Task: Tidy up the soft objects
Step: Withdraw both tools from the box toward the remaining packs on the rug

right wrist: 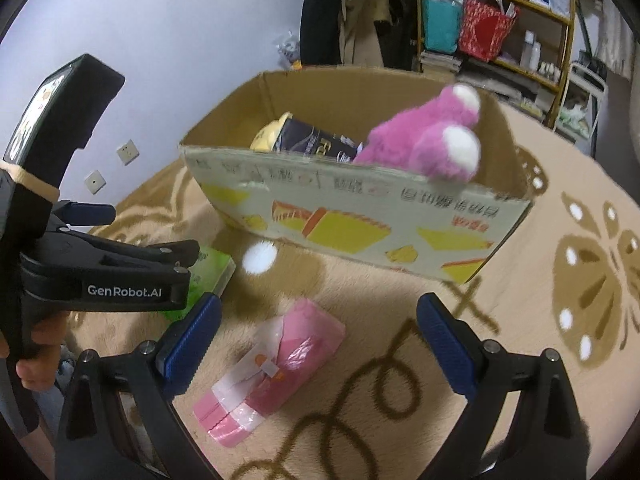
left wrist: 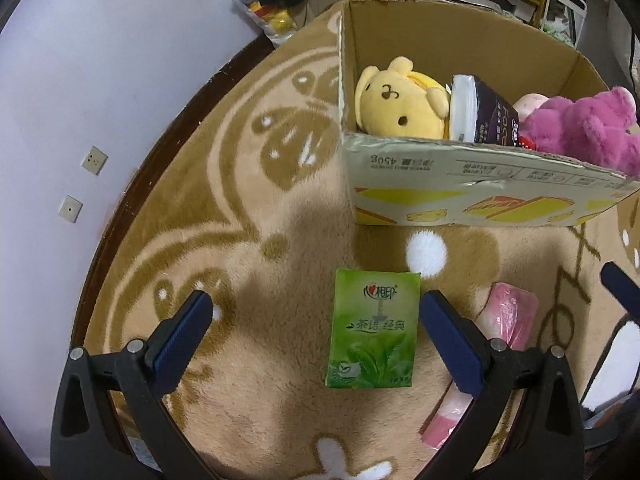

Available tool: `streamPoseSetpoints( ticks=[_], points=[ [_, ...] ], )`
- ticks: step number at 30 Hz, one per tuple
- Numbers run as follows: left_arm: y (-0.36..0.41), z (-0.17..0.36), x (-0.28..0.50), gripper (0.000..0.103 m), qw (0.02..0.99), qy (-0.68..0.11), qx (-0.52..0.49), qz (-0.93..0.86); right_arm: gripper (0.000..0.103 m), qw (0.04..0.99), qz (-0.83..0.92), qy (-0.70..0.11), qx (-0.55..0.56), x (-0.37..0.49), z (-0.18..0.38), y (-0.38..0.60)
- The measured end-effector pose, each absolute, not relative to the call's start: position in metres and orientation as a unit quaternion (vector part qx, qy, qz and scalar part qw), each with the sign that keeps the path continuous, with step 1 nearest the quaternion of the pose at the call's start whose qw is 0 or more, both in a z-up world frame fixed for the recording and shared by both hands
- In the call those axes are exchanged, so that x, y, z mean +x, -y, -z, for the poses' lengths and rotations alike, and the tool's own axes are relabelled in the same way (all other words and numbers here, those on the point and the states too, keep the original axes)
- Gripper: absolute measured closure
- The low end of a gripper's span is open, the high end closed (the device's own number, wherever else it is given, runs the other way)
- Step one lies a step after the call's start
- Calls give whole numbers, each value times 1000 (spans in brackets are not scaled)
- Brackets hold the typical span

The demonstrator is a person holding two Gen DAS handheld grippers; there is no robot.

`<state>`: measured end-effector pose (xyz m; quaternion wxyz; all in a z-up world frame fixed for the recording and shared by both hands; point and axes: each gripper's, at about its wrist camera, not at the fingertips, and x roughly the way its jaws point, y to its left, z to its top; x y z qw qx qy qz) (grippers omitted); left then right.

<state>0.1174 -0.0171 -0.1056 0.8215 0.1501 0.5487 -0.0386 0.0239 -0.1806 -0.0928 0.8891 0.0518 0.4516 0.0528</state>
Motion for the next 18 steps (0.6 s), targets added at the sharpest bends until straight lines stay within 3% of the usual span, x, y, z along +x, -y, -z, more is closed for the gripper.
streamPoseSetpoints(
  ticks=[10, 15, 18],
  points=[
    [20, 119, 122, 1, 810, -561, 168, 31, 2, 861, -74, -500, 50, 34, 117, 173],
    [20, 122, 122, 1, 806, -567, 168, 34, 23, 842, -106, -528, 44, 41, 130, 166],
    [22, 122, 121, 1, 807, -565, 169, 38, 24, 834, -106, -539, 47, 45, 137, 166]
  ],
)
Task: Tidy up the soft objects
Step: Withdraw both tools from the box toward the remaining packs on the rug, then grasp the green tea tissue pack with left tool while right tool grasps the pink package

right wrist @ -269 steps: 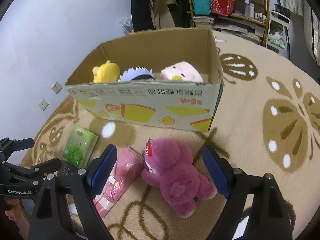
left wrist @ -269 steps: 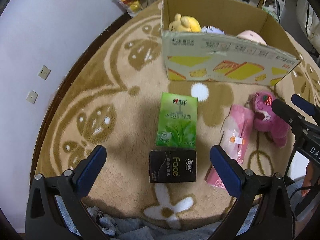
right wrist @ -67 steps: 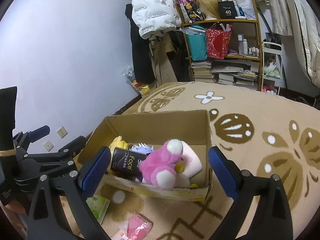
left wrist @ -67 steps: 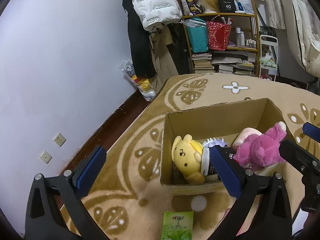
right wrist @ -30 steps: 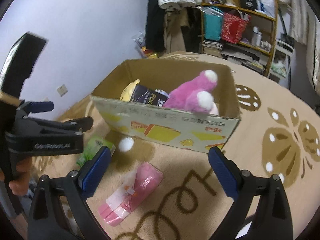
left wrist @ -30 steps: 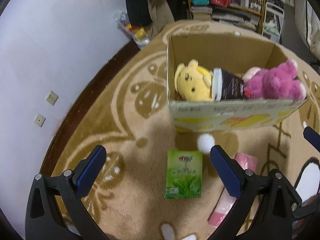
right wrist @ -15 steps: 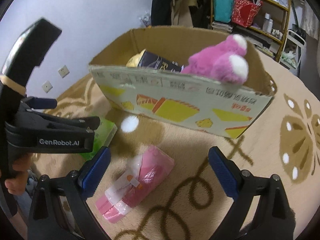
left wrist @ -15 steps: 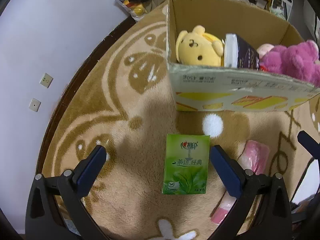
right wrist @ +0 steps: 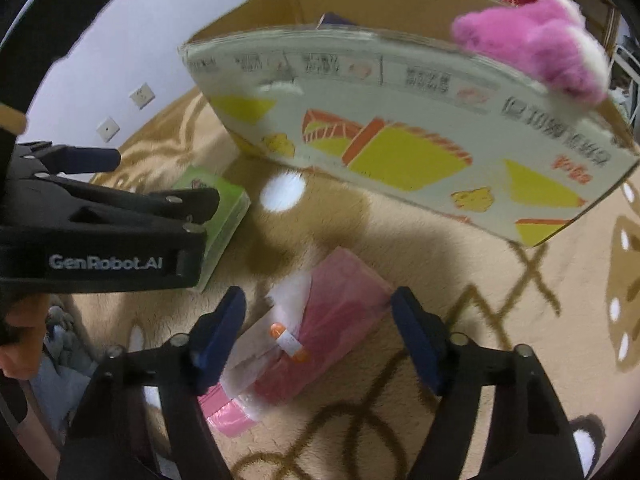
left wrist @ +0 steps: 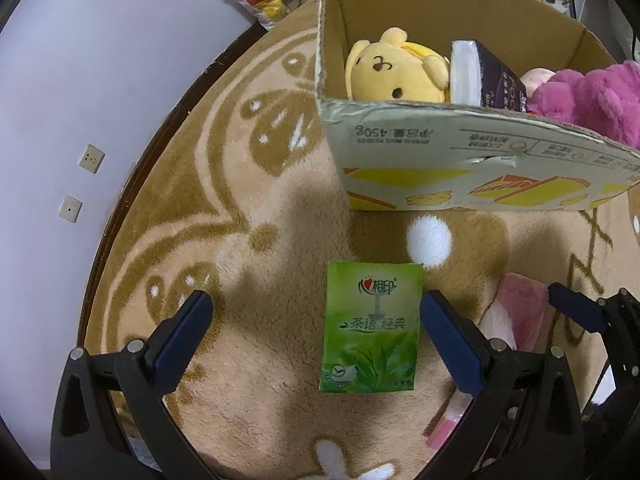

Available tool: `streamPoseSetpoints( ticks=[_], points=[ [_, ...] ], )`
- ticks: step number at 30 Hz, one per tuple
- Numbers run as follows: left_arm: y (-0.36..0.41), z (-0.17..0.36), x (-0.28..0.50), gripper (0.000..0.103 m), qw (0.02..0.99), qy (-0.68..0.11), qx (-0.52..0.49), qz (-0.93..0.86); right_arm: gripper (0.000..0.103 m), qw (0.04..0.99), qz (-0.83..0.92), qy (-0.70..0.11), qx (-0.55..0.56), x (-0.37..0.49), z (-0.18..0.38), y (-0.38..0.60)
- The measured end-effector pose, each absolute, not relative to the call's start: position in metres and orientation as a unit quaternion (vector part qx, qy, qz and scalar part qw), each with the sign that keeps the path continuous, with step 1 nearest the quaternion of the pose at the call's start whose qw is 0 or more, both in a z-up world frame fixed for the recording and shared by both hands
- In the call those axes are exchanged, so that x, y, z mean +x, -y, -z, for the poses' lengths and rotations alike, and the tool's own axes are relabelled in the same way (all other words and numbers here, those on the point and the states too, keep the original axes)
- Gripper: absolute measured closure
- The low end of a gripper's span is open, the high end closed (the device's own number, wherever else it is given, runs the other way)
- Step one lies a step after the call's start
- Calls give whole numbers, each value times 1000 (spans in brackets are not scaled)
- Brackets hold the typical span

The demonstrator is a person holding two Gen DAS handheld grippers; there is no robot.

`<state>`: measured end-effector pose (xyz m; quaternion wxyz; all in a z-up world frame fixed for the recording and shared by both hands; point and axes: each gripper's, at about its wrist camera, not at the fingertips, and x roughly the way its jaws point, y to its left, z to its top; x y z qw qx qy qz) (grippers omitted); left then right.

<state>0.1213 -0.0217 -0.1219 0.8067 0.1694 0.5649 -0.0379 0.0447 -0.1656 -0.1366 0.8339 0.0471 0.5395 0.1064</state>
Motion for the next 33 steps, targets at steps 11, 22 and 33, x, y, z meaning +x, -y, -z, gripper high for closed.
streamPoseSetpoints(
  ticks=[11, 22, 33],
  points=[
    [32, 140, 119, 1, 786, -586, 195, 44, 26, 823, -92, -560, 43, 48, 151, 166],
    [33, 152, 119, 12, 772, -603, 197, 43, 26, 825, -79, -559, 37, 53, 156, 150],
    [38, 155, 114, 51, 763, -614, 187, 77, 31, 829, -74, -553, 36, 55, 158, 135]
  ],
)
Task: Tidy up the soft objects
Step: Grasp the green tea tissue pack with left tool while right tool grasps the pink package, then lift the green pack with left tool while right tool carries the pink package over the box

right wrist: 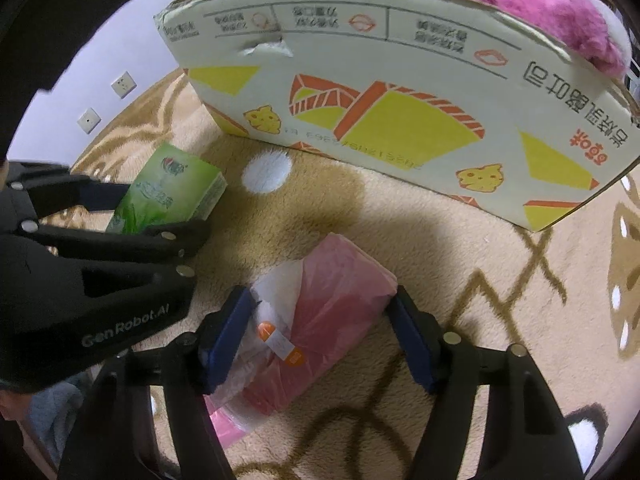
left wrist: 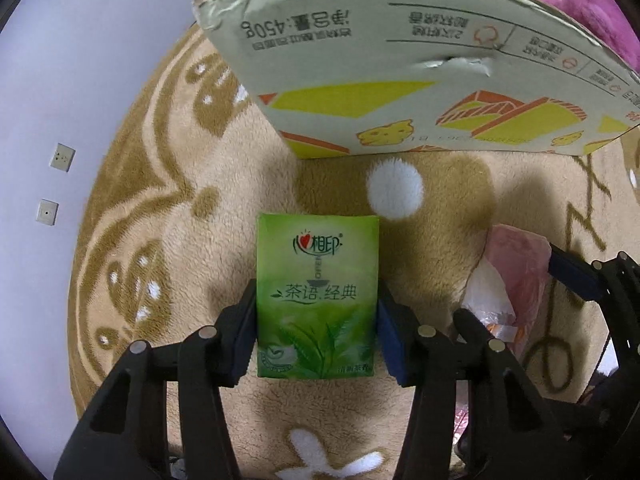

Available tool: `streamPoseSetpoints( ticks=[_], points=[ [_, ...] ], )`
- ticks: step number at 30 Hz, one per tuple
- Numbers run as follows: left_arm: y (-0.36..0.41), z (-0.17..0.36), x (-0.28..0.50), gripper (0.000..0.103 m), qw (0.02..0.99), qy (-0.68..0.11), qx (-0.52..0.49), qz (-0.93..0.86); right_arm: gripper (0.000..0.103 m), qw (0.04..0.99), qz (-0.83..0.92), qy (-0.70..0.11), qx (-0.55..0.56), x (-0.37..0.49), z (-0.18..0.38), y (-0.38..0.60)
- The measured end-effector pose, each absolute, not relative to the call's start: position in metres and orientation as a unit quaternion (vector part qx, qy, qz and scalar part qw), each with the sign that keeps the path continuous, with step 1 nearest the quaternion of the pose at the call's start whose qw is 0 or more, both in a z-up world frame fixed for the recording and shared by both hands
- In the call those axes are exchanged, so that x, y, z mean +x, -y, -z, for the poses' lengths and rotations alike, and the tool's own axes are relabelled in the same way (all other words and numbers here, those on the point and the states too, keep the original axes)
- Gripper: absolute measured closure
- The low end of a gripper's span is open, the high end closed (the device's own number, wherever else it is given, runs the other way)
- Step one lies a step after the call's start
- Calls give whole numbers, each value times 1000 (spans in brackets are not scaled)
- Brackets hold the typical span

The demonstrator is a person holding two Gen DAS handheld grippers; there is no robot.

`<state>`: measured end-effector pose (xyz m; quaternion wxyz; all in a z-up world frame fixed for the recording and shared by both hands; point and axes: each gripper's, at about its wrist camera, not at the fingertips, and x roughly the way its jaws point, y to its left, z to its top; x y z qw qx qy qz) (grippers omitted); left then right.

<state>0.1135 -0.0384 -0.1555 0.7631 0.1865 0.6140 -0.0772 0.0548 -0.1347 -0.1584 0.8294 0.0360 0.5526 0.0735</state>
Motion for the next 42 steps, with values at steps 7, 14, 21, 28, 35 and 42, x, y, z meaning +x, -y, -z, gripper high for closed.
streamPoseSetpoints(
  ticks=[7, 14, 21, 28, 35, 42],
  points=[
    [39, 153, 111, 51, 765, -614, 182, 71, 34, 830, -64, -552, 45, 58, 157, 133],
    [40, 151, 111, 51, 765, -613, 185, 70, 31, 819, -66, -566, 67, 57, 161, 142],
    [42, 148, 111, 52, 767, -609, 188, 71, 44, 822, -53, -563, 69, 54, 157, 147],
    [42, 138, 107, 52, 777, -597, 186, 72, 78, 852, -38, -517, 76, 50, 134, 158],
    [32, 122, 103, 52, 789, -585, 176, 69, 84, 869, -58, -486, 68, 38, 114, 158],
    [16, 90, 100, 52, 820, -549, 152, 54, 86, 894, -37, -442, 65, 24, 86, 166]
  ],
)
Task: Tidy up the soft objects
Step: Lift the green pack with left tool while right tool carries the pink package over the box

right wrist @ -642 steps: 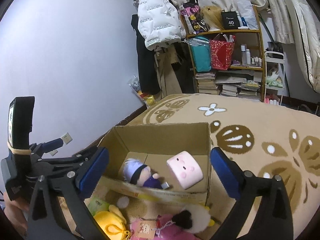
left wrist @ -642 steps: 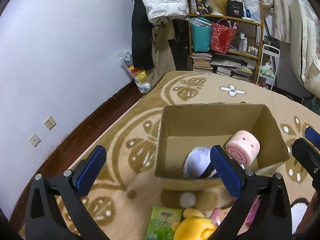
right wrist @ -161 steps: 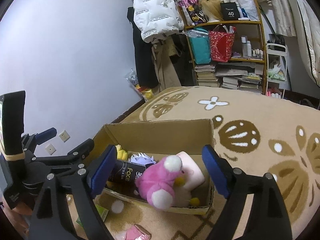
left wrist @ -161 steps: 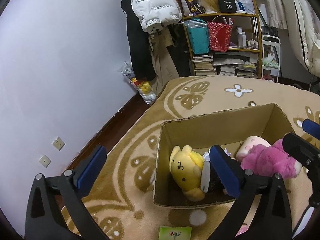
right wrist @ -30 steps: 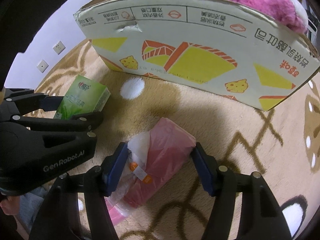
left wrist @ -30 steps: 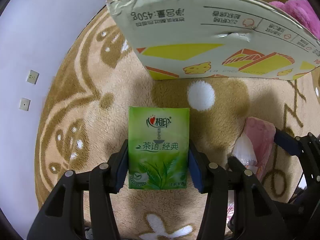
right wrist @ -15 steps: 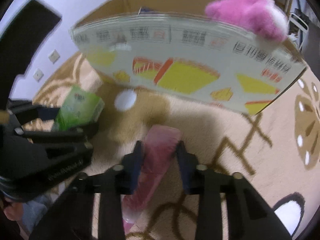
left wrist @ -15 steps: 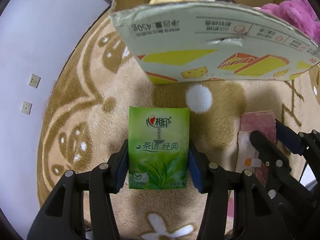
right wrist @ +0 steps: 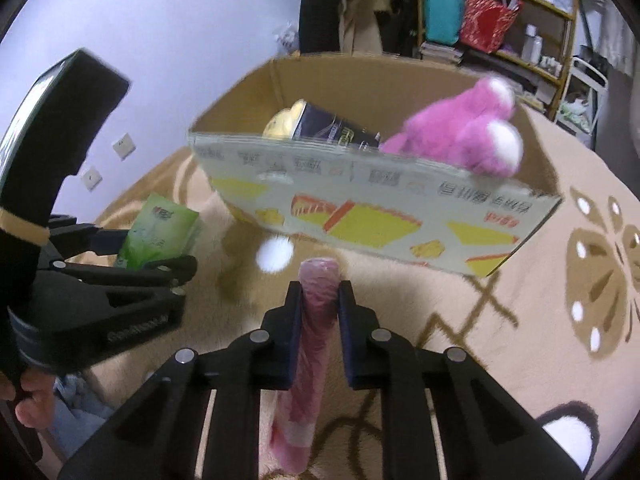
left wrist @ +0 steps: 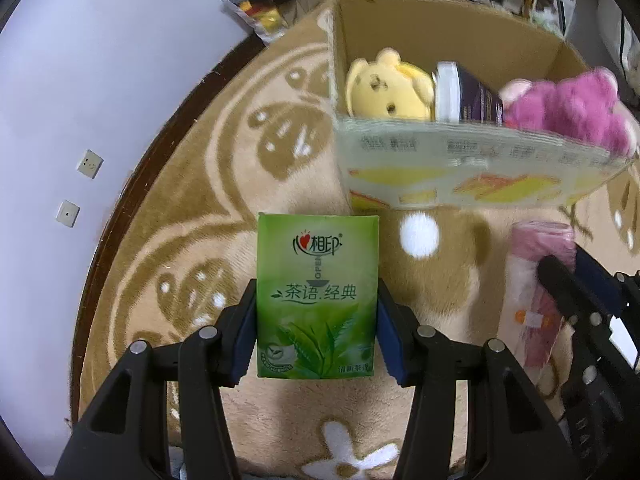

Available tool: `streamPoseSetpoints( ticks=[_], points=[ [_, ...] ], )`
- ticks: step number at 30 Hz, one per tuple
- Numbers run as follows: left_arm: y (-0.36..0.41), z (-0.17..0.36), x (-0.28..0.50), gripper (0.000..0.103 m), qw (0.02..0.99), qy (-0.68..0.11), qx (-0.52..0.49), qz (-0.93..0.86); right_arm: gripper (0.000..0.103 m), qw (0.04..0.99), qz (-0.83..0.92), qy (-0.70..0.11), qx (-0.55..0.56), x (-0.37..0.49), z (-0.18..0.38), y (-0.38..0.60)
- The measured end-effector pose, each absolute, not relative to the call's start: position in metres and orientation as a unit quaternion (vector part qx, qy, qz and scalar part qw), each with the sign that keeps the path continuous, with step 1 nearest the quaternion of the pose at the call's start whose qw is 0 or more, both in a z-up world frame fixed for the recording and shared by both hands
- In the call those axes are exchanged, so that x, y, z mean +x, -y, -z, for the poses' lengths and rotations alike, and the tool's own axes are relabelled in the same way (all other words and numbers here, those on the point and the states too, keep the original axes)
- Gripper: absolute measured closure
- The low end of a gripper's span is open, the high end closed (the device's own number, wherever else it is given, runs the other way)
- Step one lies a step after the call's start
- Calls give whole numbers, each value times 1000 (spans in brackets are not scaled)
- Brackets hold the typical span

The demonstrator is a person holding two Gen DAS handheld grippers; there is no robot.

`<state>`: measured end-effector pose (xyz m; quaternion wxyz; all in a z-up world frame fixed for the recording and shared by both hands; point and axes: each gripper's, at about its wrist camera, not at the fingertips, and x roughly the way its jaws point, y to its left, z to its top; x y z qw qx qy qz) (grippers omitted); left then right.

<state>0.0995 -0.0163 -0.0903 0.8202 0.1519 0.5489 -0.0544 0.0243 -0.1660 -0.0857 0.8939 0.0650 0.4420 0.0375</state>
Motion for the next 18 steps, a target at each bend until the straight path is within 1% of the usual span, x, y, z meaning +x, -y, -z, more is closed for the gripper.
streamPoseSetpoints(
  ticks=[11, 18],
  points=[
    [7, 49, 96, 52, 857, -494, 143, 33, 88, 927, -9, -362, 102, 15, 42, 193],
    [4, 18, 90, 52, 894, -427, 133, 28, 88, 941, -10, -317, 123, 12, 17, 202]
  ],
)
